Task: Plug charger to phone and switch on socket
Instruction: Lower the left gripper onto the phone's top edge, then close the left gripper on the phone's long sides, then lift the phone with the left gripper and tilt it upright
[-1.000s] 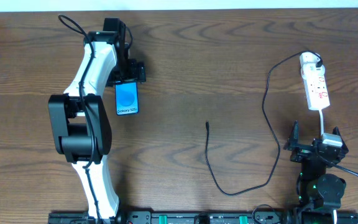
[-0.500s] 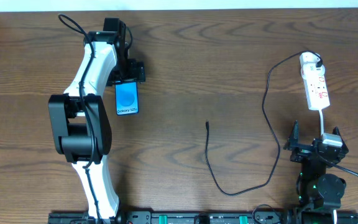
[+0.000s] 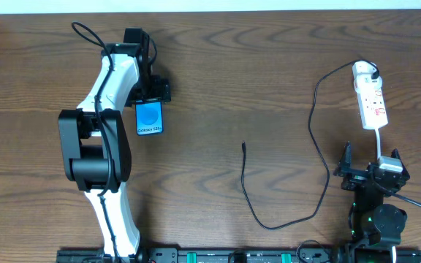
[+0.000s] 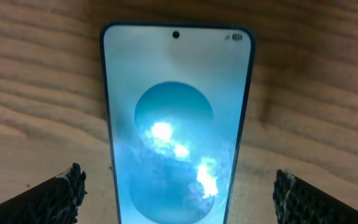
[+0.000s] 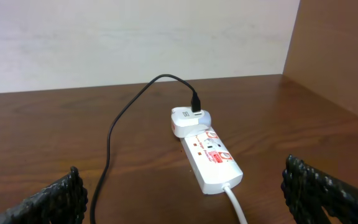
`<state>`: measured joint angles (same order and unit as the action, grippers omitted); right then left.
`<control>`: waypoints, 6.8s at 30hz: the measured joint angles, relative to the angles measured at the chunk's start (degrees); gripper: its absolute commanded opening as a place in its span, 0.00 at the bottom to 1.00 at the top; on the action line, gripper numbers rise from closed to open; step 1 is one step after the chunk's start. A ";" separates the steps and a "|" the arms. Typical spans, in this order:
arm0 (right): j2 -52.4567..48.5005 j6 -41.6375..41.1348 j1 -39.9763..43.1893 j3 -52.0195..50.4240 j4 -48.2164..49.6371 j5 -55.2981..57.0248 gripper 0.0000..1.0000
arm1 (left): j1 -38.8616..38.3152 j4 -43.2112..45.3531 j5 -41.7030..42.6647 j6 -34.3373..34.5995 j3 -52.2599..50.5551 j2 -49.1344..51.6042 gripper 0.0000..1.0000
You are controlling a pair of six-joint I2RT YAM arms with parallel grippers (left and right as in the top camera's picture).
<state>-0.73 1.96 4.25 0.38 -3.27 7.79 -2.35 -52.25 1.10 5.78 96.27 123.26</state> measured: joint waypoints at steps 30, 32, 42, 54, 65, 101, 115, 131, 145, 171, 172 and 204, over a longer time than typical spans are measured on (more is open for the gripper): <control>0.02 0.00 0.00 0.00 0.00 0.00 0.99 | 0.00 2.12 -1.95 2.08 -1.81 0.00 0.98; 0.00 0.00 0.00 0.00 0.00 0.00 0.99 | 0.00 2.12 -2.56 2.64 -1.81 0.00 0.98; 0.02 0.00 0.00 0.00 0.00 0.00 0.99 | 0.00 1.90 -2.62 3.37 -1.81 0.00 0.98; 0.00 0.00 0.00 0.00 0.00 0.00 0.99 | 0.00 1.92 -2.29 2.47 -1.81 0.02 0.98; 0.00 0.00 0.00 0.00 0.00 0.00 0.99 | 0.00 5.11 -2.29 1.86 -5.31 0.09 0.98; 0.00 0.00 0.00 0.00 0.00 0.00 0.99 | 0.00 6.49 1.57 0.81 -7.17 0.20 0.98; 0.00 0.00 0.00 0.00 0.00 0.00 0.99 | 0.00 6.49 1.60 0.37 -7.21 0.28 0.98; 0.02 0.00 0.00 0.00 0.00 0.00 0.99 | 0.04 6.51 2.01 0.37 -7.21 0.42 0.90; 0.00 0.00 0.00 0.00 0.00 0.00 0.99 | 0.04 6.49 2.14 0.17 -7.21 0.42 0.89; 0.02 0.00 0.00 0.00 0.00 0.00 0.99 | 0.04 6.43 2.16 0.13 -7.21 0.42 0.71; 0.00 0.00 0.00 0.00 0.00 0.00 0.99 | 0.04 6.43 2.16 0.13 -7.19 0.42 0.71; 0.00 0.00 0.00 0.00 0.00 0.00 0.99 | 0.00 6.45 2.01 0.15 -7.08 0.42 0.08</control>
<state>-0.73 1.96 4.25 0.38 -3.27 7.79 -2.35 -45.80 3.11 5.93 89.19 123.68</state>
